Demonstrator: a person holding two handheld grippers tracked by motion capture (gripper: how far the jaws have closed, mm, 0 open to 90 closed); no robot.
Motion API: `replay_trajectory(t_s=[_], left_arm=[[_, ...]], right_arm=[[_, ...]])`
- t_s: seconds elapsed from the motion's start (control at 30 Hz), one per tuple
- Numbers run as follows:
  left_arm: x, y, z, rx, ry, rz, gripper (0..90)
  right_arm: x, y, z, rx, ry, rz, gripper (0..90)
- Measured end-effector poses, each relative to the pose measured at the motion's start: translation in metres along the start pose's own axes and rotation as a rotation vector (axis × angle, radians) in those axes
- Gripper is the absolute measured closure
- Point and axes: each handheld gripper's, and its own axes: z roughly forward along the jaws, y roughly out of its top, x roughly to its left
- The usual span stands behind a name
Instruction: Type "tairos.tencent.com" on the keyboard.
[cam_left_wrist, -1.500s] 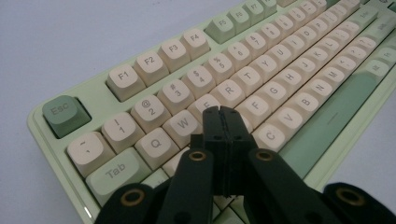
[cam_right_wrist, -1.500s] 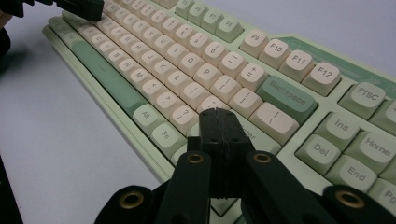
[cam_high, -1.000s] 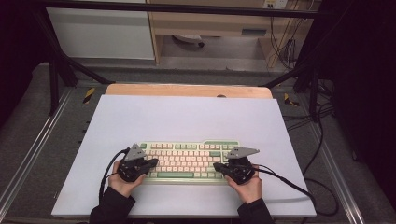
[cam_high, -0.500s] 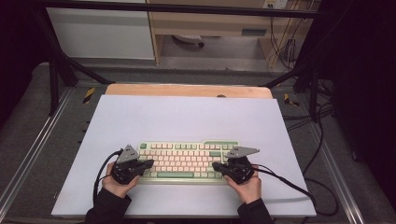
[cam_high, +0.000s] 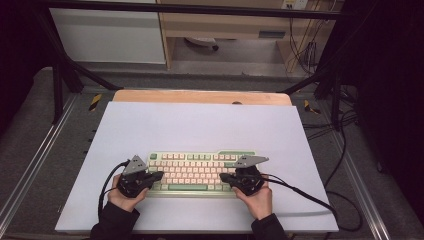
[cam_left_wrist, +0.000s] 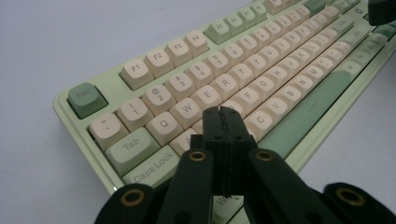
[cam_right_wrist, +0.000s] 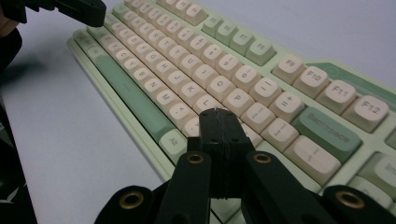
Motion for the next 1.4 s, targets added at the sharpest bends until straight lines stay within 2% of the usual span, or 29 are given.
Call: replay_trajectory(t_s=[0.2, 0.47, 0.73, 1.1, 1.4], left_arm=[[-0.001, 0.000, 0.000, 0.001, -0.002, 0.002, 90.0], [-0.001, 0.001, 0.001, 0.000, -0.006, 0.003, 90.0], [-0.001, 0.001, 0.002, 0.003, -0.006, 0.003, 90.0], [-0.001, 0.001, 0.001, 0.001, -0.005, 0.003, 90.0], [-0.001, 0.001, 0.000, -0.002, -0.004, 0.007, 90.0]], right_arm=[[0.008, 0.006, 0.015, 0.023, 0.014, -0.034, 90.0], [0.009, 0.003, 0.028, 0.033, 0.020, -0.023, 90.0], [0.009, 0.001, 0.034, 0.034, 0.020, -0.016, 90.0], [0.009, -0.001, 0.036, 0.042, 0.018, -0.025, 90.0], [0.007, 0.002, 0.021, 0.023, -0.005, -0.044, 90.0]])
